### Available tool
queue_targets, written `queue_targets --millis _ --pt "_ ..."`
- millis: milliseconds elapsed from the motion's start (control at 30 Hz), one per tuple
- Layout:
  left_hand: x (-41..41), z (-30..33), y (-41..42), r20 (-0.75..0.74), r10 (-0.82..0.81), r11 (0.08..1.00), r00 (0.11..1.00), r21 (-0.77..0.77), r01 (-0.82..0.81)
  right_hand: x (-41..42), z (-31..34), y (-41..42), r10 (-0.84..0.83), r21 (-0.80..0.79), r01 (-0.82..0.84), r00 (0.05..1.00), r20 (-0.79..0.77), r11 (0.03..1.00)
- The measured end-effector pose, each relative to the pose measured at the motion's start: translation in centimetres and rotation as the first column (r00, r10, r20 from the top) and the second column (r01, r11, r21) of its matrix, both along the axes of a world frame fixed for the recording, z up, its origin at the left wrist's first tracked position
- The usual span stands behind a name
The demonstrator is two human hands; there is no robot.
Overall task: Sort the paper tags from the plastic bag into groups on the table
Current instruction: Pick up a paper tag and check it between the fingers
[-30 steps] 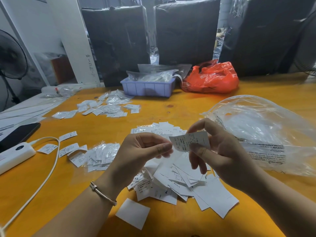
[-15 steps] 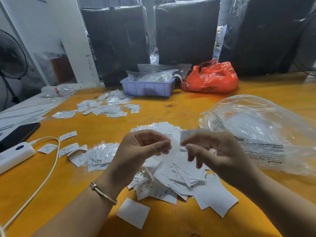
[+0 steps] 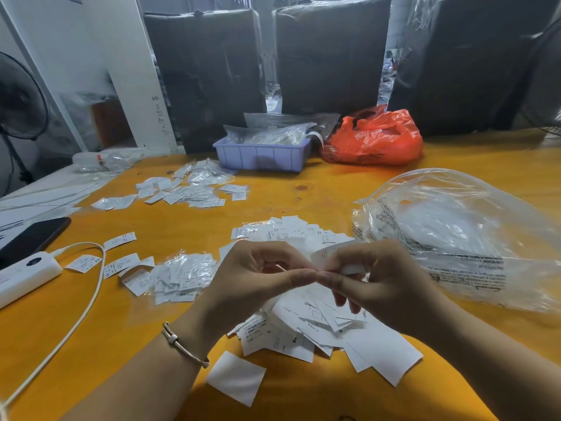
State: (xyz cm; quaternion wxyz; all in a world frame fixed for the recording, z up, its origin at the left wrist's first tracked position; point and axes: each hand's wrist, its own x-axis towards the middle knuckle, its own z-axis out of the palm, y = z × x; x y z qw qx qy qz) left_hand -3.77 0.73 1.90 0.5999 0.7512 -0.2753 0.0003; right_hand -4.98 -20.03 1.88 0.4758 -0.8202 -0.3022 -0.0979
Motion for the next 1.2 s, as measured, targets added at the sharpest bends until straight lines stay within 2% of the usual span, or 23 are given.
queue_targets --millis 200,333,467,600,700,767,1200 --pt "-0.1 -0.1 0.0 0.042 0.051 0.999 0.998 -0.014 -0.051 -0.1 0.7 -0.2 -0.048 0.079 0.043 0.997 0.061 0.996" --pt "0.0 0.0 0.3 0.027 0.103 0.992 0.994 -0.08 -0.1 -0.1 1.7 -0.9 -0.144 0.346 0.106 0.986 0.087 0.932" --pt "-0.1 0.1 0.3 0.034 0.103 0.992 0.994 -0.072 -0.1 -0.7 2.4 -1.2 -0.093 0.454 0.043 0.992 0.089 0.89" --pt "-0.3 0.2 0.3 0.052 0.092 0.995 0.994 -0.045 -0.089 -1.7 2.5 -0.7 -0.007 0.365 -0.017 0.998 0.064 0.931" --pt "-0.3 0.3 0.2 0.043 0.103 0.994 0.994 -0.036 -0.101 -2.1 2.4 -0.3 -0.037 0.211 0.015 0.994 0.101 0.977" --pt "-0.4 0.4 0.1 0.031 0.118 0.993 0.993 -0.036 -0.117 -2.2 2.4 -0.2 -0.048 0.172 0.027 0.992 0.116 0.985" --pt "-0.4 0.3 0.1 0.003 0.136 0.991 0.991 -0.021 -0.136 -1.9 2.2 -0.3 -0.136 0.128 0.114 0.974 0.18 0.985"
